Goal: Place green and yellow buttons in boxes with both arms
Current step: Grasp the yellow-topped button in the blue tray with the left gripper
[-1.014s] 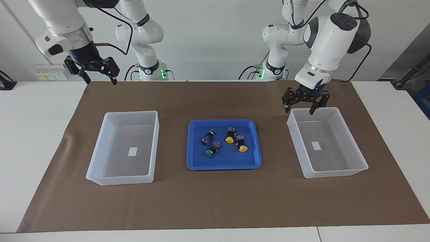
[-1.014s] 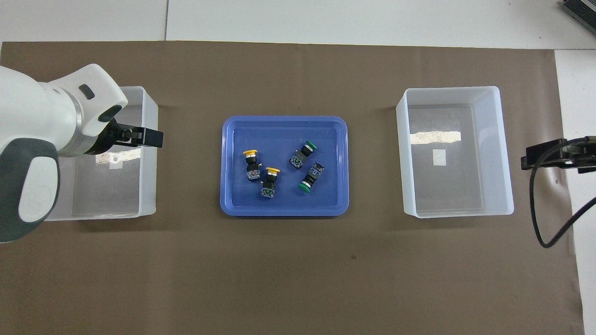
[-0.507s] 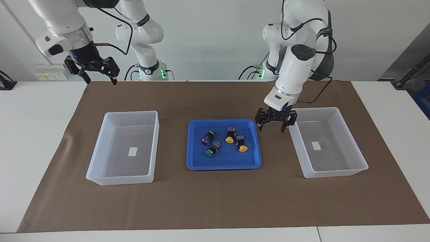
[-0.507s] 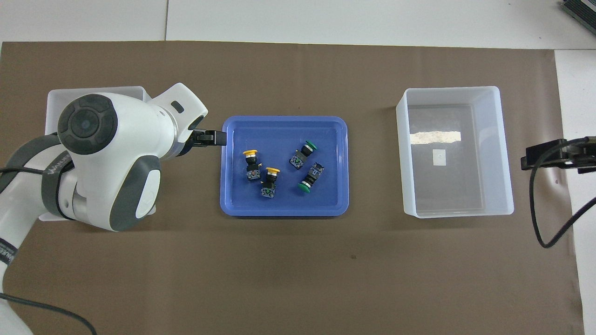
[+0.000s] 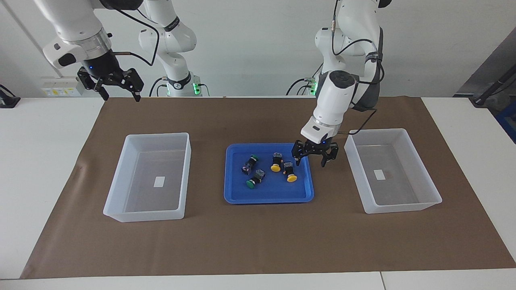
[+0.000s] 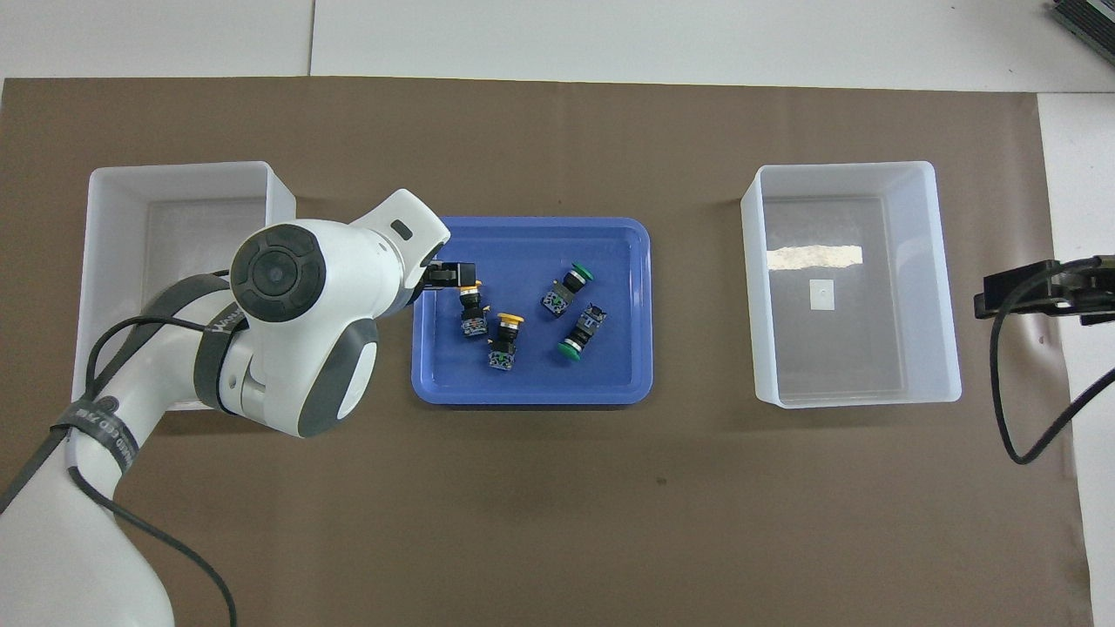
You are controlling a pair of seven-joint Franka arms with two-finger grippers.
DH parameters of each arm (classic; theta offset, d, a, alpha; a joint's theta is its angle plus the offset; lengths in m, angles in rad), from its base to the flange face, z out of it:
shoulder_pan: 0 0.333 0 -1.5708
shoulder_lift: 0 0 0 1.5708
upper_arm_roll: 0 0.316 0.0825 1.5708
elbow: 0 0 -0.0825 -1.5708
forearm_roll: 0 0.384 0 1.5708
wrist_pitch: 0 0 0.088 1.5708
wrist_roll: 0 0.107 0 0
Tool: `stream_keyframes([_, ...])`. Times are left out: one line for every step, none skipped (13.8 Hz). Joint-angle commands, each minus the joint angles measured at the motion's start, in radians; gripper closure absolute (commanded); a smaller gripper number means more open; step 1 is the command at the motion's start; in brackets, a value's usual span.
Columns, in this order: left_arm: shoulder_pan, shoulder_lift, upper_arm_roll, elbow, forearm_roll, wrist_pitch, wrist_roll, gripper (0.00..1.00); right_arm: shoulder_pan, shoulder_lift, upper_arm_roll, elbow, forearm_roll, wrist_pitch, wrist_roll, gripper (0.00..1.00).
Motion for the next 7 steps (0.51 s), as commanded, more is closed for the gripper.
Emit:
stream_keyframes([-0.035, 0.045, 0.016, -0.009, -0.006, 0.051, -0.041, 0.0, -0.006, -0.026, -0.001, -0.027, 0.021, 0.0, -0.019, 0.0])
stream_keyframes([-0.049, 0.066, 0.016, -0.009, -0.006, 0.071, -0.062, 0.0, -0.006, -0.026, -0.001, -0.027, 0.021, 0.0, -0.019, 0.0])
stream_keyframes([-0.059, 0.08, 0.016, -0.013, -0.006, 0.081, -0.075, 0.0, -0.005, -0.026, -0.001, -0.027, 0.019, 0.0, -0.019, 0.0])
stream_keyframes([-0.061, 0.08, 0.016, -0.027, -0.006, 0.084, -0.076, 0.07, -0.006, -0.026, -0.001, -0.027, 0.019, 0.0, -0.019, 0.0])
stream_keyframes([-0.063, 0.077, 0.016, -0.041, -0.006, 0.085, -0.076, 0.14, -0.006, -0.026, -0.001, -0.029, 0.021, 0.0, -0.019, 0.0])
stream_keyframes([-0.07, 0.077, 0.016, -0.056, -0.006, 0.087, -0.078, 0.23, -0.006, -0.026, -0.001, -0.029, 0.021, 0.0, -0.019, 0.0])
stream_keyframes([-0.078, 0.075, 0.016, -0.073, -0.006, 0.099, -0.081, 0.32, -0.006, -0.026, -0.001, -0.029, 0.021, 0.0, -0.019, 0.0])
